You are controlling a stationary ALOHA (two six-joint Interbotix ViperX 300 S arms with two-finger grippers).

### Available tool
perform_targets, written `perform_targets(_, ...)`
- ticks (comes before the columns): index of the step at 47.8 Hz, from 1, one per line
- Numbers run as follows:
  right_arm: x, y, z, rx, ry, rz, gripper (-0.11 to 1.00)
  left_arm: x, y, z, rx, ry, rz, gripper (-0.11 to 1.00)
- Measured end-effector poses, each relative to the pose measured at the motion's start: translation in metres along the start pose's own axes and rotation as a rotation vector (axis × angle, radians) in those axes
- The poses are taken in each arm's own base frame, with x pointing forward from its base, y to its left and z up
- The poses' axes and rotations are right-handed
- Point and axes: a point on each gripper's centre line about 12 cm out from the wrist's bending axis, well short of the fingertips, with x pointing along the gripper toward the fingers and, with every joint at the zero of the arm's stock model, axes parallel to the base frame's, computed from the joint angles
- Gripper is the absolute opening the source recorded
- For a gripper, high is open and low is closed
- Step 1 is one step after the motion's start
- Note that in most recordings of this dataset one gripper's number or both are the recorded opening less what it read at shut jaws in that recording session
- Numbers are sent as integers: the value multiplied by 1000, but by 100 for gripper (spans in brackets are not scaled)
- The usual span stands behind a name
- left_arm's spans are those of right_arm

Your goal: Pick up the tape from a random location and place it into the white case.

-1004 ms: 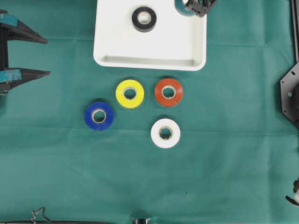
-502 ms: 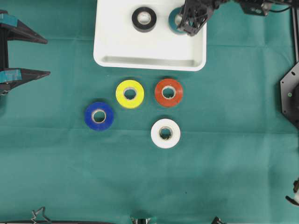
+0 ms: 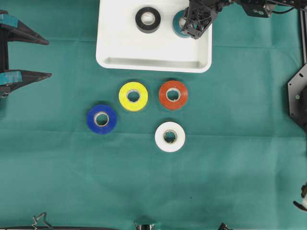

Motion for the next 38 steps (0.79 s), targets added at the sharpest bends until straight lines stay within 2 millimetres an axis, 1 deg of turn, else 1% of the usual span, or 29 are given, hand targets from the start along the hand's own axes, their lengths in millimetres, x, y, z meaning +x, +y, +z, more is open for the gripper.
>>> perform_targets(2,0,0,0,0,2,0,26,0,0,0,-1,2,1,98)
perform_targets(3,0,0,0,0,0,0,29,0,0,0,-1,0,1,98)
perform_targets(9,0,-1,0,-3,0,-1,66,0,0,0,0,3,0,98)
perform_targets(11,0,0,0,-6,0,-2,77,0,0,0,0,2,0,98)
perform_targets(14,0,-1,0,-11,-1,-5,89,0,0,0,0,2,0,98)
perform_targets(15,0,-1,0,-10,0,-5,91,0,0,0,0,2,0,98)
perform_targets(17,0,-1,0,-11,-1,-6,91,0,0,0,0,2,0,98)
perform_targets(21,0,-1,0,-14,-1,-6,86,0,0,0,-1,0,1,98)
perform_targets(31,-2,-1,0,-14,2,-8,87,0,0,0,0,2,0,98)
perform_targets(35,-12,-2,2,-13,-5,-10,87,0,0,0,0,2,0,98)
perform_targets(38,-26,-3,7,-15,-24,-12,87,0,0,0,0,2,0,98)
